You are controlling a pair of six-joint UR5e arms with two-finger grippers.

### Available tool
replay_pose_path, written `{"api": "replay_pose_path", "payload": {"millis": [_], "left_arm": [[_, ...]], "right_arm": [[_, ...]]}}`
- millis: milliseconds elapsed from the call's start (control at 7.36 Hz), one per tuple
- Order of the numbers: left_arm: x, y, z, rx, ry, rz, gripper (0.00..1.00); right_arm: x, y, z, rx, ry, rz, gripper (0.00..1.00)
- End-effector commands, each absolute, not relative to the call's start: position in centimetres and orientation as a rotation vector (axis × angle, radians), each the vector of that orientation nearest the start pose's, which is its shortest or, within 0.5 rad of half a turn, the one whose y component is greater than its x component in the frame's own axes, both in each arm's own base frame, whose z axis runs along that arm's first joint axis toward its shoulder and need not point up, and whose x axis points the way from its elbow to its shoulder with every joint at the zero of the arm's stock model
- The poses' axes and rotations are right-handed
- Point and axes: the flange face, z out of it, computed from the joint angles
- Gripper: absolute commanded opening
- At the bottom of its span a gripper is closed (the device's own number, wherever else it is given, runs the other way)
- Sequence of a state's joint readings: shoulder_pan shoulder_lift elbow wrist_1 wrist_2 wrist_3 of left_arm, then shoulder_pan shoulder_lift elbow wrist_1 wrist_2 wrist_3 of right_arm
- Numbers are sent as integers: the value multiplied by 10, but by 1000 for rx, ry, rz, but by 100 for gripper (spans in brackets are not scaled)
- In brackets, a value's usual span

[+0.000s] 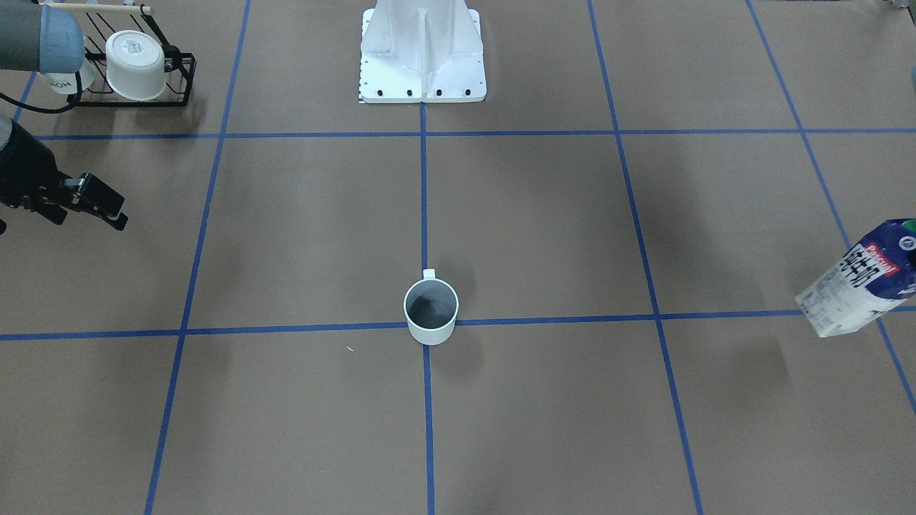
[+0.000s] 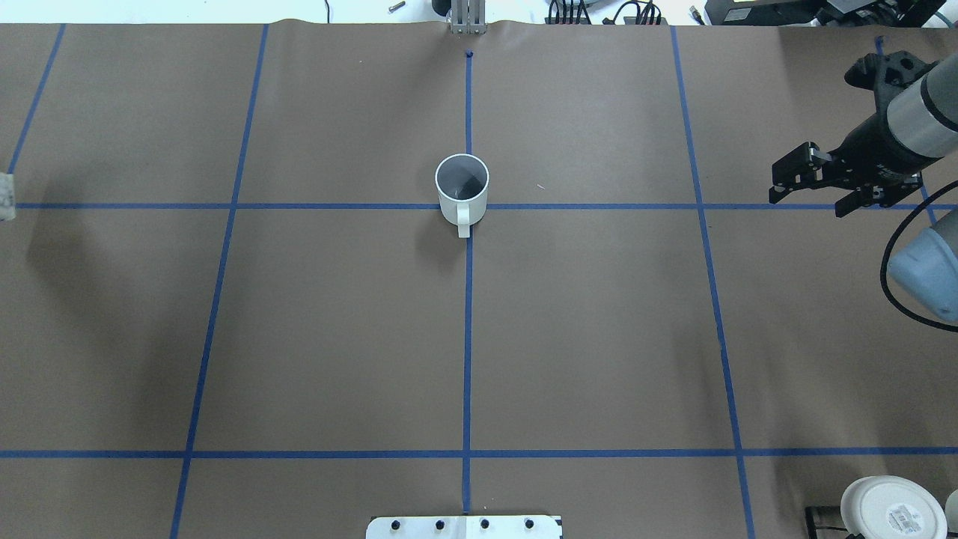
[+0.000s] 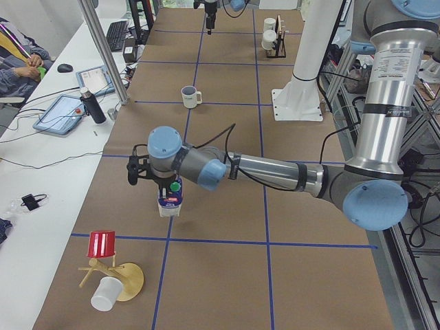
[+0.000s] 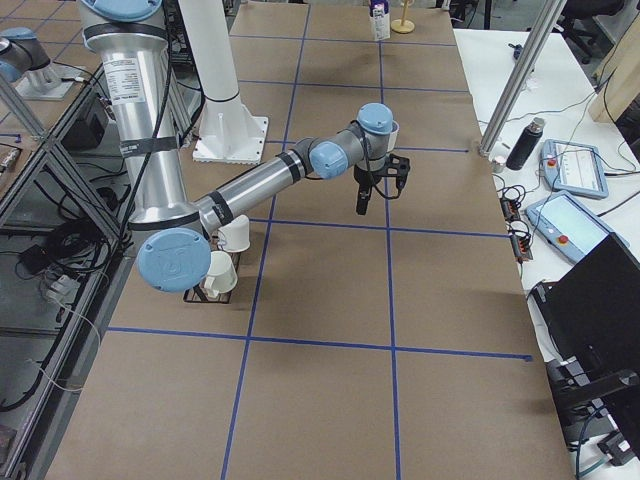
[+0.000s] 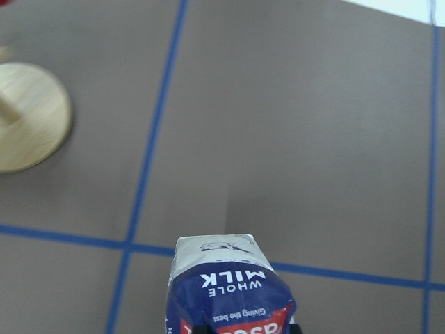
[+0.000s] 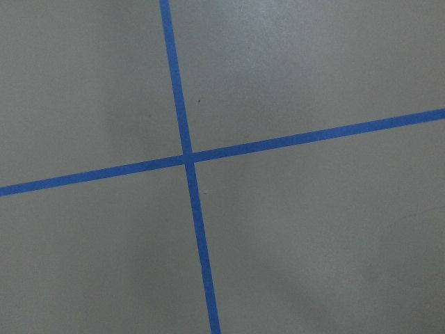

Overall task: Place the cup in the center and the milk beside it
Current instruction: 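Carry the milk carton with the left gripper beside the white mug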

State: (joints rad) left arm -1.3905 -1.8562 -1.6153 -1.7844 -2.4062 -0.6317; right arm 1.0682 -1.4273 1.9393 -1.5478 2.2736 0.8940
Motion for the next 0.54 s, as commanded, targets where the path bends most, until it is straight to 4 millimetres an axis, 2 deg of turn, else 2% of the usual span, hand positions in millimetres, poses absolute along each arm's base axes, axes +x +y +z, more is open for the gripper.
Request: {"api": "replay_pose_path", "payload": {"millis": [0, 136, 272, 408], "left_arm": [[207, -649, 290, 84, 890, -157, 0], [278, -637, 239, 60, 874, -117, 0], [322, -625, 216, 38, 888, -72, 0], [361, -639, 168, 21, 902, -70, 0]], "right_arm": [[-183, -491, 419, -52, -841, 179, 100], [-182, -492, 424, -46, -830, 171, 100], [-178, -492, 433, -38, -813, 157, 100], [-177, -492, 437, -31, -804, 144, 100]]}}
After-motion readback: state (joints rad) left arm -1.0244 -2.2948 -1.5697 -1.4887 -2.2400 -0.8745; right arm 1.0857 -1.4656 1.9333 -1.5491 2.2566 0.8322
